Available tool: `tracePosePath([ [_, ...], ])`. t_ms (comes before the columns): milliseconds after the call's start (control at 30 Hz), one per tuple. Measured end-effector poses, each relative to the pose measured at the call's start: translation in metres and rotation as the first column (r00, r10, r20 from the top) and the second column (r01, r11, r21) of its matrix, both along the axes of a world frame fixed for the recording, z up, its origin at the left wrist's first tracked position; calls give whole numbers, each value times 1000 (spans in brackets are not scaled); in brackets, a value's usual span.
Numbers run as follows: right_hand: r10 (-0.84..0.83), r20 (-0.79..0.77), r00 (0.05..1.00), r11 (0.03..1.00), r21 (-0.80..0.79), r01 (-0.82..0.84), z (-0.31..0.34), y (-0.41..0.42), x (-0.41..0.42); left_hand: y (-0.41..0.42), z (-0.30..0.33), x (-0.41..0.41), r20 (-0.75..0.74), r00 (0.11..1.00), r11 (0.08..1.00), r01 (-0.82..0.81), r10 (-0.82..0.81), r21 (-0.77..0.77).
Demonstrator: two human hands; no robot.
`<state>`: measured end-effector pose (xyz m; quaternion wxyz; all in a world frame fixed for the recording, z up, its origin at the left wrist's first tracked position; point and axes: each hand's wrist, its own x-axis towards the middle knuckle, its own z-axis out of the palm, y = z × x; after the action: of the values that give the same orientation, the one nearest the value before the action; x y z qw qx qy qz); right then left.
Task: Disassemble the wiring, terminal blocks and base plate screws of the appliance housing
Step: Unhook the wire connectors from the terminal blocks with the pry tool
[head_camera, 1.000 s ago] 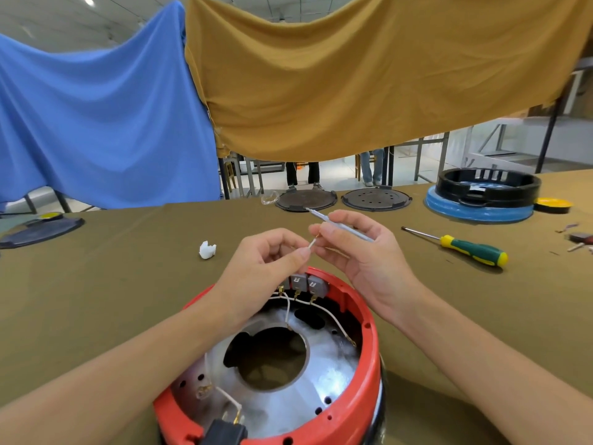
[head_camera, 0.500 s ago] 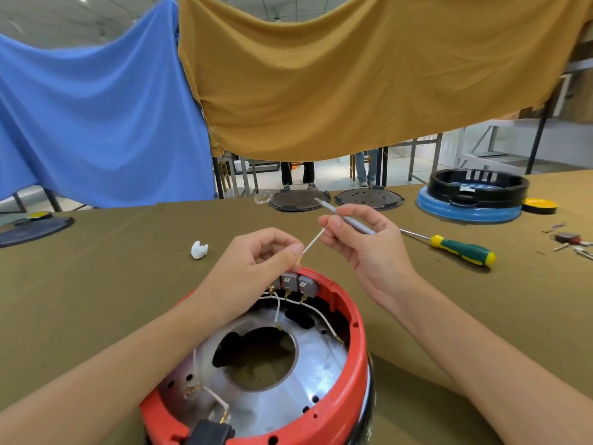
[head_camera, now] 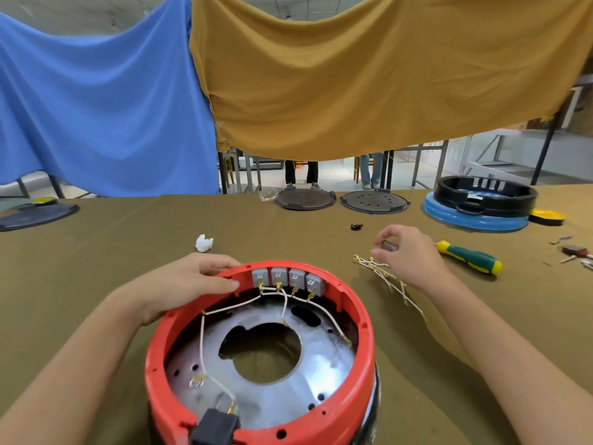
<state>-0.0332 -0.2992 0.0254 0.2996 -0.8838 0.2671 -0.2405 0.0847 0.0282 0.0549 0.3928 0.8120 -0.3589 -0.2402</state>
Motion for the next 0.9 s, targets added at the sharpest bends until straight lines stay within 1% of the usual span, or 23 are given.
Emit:
tracePosePath([
  [67,0,99,995,995,-98,10,2,5,0,-1,-3,4,5,1000,999,3,-3,-34],
  [100,27,177,984,996,-87,-12,4,8,-1,-1,-3,7,16,1000,999,23,-23,-22],
  [133,73,264,962,997,-30,-68,7,13,-3,-2,-1,9,27,999,999,47,-47,-2],
  [167,129,355,926,985,61,-160,11,19,-4,-4,1,11,36,997,997,72,-73,22],
  [200,183,437,881,947,161,-277,15,27,-7,-6,4,12,43,994,994,100,-102,48],
  [267,271,550,790,814,307,-494,21,45,-12,-11,10,13,51,986,984,153,-158,89],
  [300,303,579,757,753,342,-562,23,53,-12,-14,12,12,75,981,980,173,-181,99],
  [367,361,596,717,677,361,-641,25,67,-14,-21,13,10,191,966,984,165,-176,70],
  [400,387,600,700,658,353,-666,25,73,-14,-24,12,8,257,954,988,155,-155,20],
  [467,432,600,673,659,300,-690,25,82,-16,-29,6,3,358,924,978,183,-135,-103],
  [533,485,591,644,663,232,-712,25,89,-18,-29,0,-1,439,886,963,230,-146,-143],
  [600,534,558,635,673,174,-719,22,94,-17,-30,0,-1,507,845,958,262,-168,-119],
  [633,549,529,647,691,148,-707,21,95,-17,-31,1,-1,528,829,957,275,-186,-94],
  [700,563,476,675,727,104,-679,19,97,-16,-35,5,-1,563,793,956,292,-234,-14],
  [800,571,436,696,757,48,-652,18,95,-16,-44,10,-1,606,741,952,291,-289,98],
  [900,576,405,710,778,-5,-628,18,96,-16,-50,9,0,622,726,950,293,-293,106],
])
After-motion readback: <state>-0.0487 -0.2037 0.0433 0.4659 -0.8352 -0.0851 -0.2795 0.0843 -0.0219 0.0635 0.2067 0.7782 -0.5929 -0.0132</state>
